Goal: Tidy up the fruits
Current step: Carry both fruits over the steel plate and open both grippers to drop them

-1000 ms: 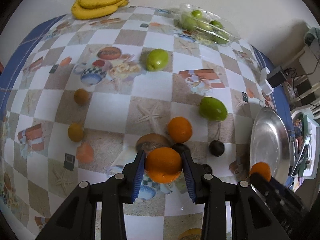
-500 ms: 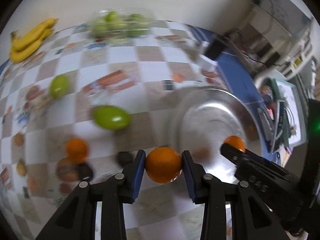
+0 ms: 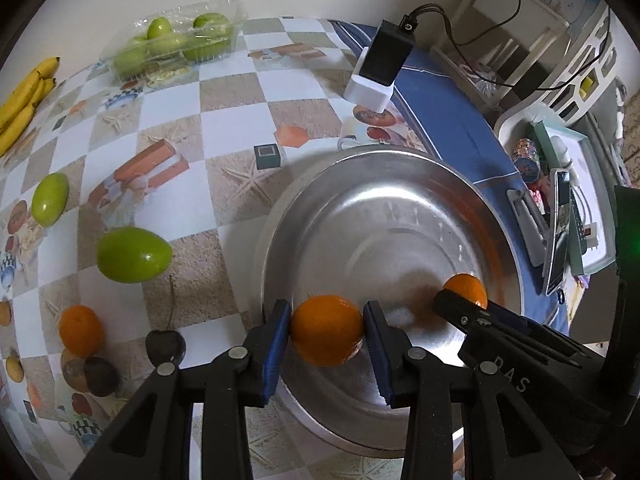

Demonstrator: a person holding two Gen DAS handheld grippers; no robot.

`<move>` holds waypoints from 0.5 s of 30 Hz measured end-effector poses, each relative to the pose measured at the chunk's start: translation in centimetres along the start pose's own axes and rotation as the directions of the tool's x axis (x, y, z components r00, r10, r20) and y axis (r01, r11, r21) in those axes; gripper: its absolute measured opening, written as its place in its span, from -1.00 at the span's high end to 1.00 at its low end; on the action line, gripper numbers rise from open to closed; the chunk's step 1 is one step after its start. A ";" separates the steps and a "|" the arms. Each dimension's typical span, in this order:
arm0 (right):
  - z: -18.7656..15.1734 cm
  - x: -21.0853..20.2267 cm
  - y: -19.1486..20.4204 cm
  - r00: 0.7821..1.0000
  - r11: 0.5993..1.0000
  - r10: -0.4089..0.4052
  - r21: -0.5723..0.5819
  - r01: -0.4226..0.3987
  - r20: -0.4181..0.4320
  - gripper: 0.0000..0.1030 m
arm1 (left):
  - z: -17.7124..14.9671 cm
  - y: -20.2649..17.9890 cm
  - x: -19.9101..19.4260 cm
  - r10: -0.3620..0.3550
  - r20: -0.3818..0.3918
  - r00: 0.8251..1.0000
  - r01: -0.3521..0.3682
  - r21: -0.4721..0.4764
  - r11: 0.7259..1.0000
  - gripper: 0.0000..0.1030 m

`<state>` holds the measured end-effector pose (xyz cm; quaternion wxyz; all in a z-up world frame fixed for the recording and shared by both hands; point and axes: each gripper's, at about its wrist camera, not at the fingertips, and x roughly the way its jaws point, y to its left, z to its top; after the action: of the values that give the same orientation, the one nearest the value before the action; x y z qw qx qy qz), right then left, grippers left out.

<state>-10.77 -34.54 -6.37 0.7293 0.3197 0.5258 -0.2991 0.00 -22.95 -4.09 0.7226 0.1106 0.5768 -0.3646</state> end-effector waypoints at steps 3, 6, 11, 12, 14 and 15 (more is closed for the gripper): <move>0.0 -0.2 0.1 1.000 1.000 0.000 0.002 0.000 0.008 0.17 | 0.0 0.0 -0.5 0.001 0.013 1.000 -0.001 -0.002 1.000 -0.03; 0.0 -0.7 0.2 1.000 1.000 0.000 0.002 0.000 0.022 0.17 | 0.1 0.2 -1.2 -0.004 0.024 1.000 0.004 -0.007 1.000 -0.03; -0.1 -1.5 0.3 0.999 1.000 0.009 0.003 -0.009 0.051 0.14 | 0.0 1.3 -2.8 0.044 0.039 0.998 -0.042 -0.032 0.999 -0.05; -0.2 -1.6 0.3 0.998 1.000 0.017 0.003 -0.017 0.054 0.14 | 0.0 1.7 -3.0 0.061 0.036 0.997 -0.060 -0.045 0.997 -0.06; -0.2 -1.9 0.6 0.998 1.000 0.017 -0.007 -0.016 0.062 0.14 | -0.2 3.1 -3.3 0.105 0.026 0.994 -0.102 -0.082 0.991 -0.08; -0.3 -2.2 0.7 0.998 1.000 0.013 -0.016 -0.012 0.068 0.14 | -0.3 3.8 -3.5 0.125 0.022 0.992 -0.123 -0.101 0.987 -0.11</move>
<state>-10.96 -33.63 -4.23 0.7512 0.3071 0.5007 -0.3012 2.04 -18.72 -2.00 0.7565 0.1048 0.5761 -0.2911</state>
